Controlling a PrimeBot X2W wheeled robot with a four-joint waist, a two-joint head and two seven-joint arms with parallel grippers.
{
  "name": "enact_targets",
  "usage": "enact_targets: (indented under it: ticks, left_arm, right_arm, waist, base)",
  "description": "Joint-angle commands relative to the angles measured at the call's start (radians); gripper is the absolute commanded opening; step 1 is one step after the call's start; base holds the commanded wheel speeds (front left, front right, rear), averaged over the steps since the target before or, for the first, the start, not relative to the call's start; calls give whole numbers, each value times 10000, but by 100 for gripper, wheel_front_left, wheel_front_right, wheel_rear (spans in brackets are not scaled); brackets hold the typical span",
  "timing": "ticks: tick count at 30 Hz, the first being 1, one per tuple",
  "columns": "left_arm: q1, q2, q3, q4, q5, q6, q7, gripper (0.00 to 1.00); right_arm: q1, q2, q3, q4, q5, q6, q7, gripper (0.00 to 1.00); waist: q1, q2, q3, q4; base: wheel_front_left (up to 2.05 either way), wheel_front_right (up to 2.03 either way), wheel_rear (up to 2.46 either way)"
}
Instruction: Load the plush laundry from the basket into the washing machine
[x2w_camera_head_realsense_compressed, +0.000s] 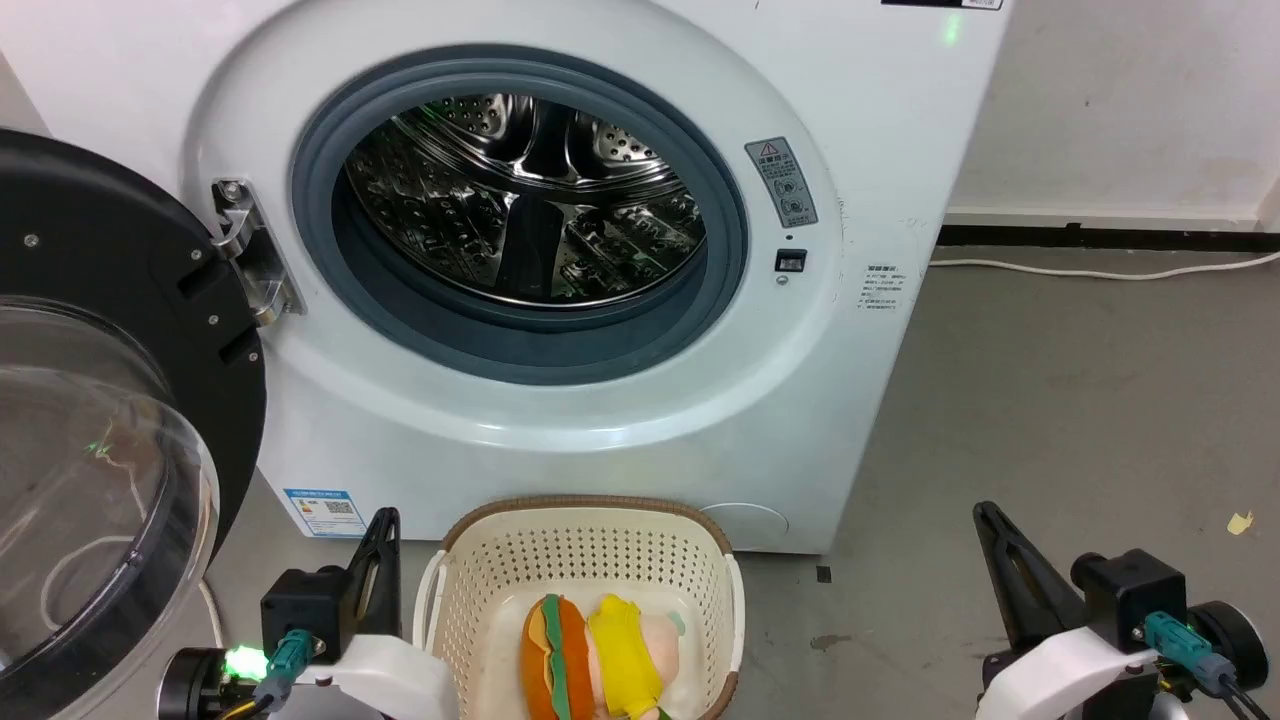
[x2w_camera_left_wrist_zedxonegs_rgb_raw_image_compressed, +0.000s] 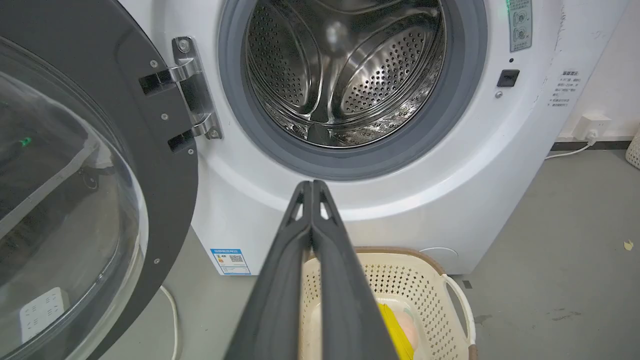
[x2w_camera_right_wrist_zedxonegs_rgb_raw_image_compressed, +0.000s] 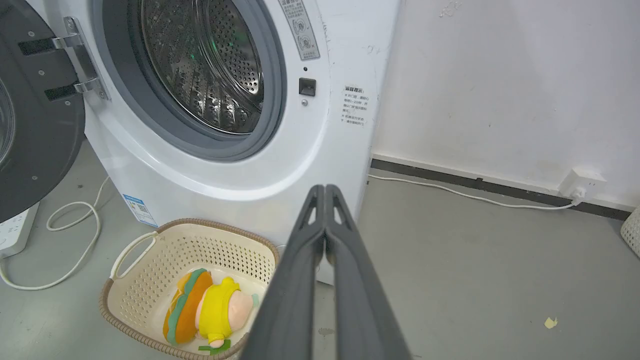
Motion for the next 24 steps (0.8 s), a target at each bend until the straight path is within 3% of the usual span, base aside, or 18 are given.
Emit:
enact_targets:
  ticks: [1,24]
  left_arm:
    - [-151,26,28,-37,26,-43,3,0]
    - [-151,26,28,-37,26,-43,3,0]
  right_arm:
    - [-125,-10,1,-32,-74,6,14,0]
    - [-125,-10,1,-32,-74,6,14,0]
  waist:
    - [0,0,0,0]
    - [0,0,0,0]
  base:
    - [0,0,0]
    - [0,0,0]
